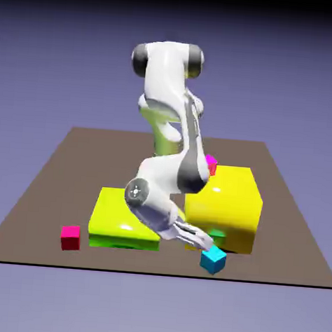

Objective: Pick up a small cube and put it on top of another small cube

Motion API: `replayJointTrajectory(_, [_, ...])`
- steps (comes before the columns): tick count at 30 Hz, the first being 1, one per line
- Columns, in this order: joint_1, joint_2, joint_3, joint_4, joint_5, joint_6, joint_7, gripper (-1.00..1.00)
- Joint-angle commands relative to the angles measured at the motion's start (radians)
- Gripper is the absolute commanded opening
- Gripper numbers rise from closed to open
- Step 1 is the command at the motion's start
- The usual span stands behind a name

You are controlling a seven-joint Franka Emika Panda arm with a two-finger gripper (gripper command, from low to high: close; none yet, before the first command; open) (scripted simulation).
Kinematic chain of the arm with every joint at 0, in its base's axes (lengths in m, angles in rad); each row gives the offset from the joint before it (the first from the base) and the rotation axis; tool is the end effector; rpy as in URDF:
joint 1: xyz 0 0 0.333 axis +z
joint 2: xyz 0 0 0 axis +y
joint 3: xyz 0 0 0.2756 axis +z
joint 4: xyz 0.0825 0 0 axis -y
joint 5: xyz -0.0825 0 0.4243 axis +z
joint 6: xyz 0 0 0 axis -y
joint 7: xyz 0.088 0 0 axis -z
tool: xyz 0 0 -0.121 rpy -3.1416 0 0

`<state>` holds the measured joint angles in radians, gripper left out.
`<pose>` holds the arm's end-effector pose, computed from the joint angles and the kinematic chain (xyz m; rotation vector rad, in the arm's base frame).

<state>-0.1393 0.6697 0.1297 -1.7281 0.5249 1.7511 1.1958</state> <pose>0.5945 0.0478 0.1086 -2.0523 1.8738 1.2286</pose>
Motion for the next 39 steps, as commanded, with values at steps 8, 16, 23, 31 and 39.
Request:
replayJointTrajectory(8, [-0.035, 0.290, 0.030, 0.253, 0.123, -0.301, 0.106, 0.00])
replayJointTrajectory(16, [-0.019, 0.406, 0.054, 0.260, 0.198, -0.345, 0.113, 0.00])
replayJointTrajectory(23, [-0.046, 0.417, 0.048, 0.368, 0.180, -0.434, 0.146, -1.00])
replayJointTrajectory(31, [-0.126, 0.440, -0.166, 0.497, 0.319, -0.580, 0.039, -1.00])
replayJointTrajectory(39, [-0.278, 0.528, -0.456, 0.647, 0.469, -0.795, 0.010, -1.00])
